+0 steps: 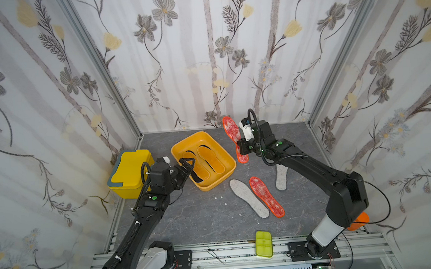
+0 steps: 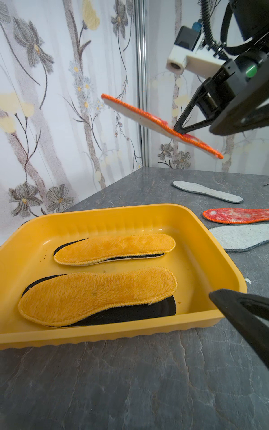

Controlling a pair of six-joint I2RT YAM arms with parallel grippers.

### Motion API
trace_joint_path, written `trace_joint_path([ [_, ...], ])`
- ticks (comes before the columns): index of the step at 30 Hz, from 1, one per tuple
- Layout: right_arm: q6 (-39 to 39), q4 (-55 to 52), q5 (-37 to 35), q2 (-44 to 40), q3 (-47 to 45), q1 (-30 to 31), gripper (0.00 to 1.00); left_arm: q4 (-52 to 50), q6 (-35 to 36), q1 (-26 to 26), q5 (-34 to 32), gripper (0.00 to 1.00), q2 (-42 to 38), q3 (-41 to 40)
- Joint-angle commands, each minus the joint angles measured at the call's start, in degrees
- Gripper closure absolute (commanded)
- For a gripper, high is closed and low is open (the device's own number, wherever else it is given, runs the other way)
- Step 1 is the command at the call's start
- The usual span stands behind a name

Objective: Put the insoles into the storage box
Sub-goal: Place the insole in the storage box.

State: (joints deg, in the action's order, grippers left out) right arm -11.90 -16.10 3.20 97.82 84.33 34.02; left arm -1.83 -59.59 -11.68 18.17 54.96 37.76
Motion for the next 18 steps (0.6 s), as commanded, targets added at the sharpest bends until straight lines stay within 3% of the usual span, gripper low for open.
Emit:
trace_joint_path([
  [1, 2.52, -0.81, 0.28, 4.81, 4.97, 2.31, 1.00, -0.55, 0.35, 0.04, -0.77, 0.00, -0.77, -0.28],
  [8, 5.39, -4.42, 0.24, 17.49, 16.39, 6.28, 1.00, -0.84, 0.27, -0.01, -0.72, 0.00, -1.00, -0.33],
  [18, 5.74, -4.79, -0.78, 27.52, 23.14, 7.35, 1.00, -1.10, 0.34, 0.04, -0.90, 0.00, -1.20, -0.33],
])
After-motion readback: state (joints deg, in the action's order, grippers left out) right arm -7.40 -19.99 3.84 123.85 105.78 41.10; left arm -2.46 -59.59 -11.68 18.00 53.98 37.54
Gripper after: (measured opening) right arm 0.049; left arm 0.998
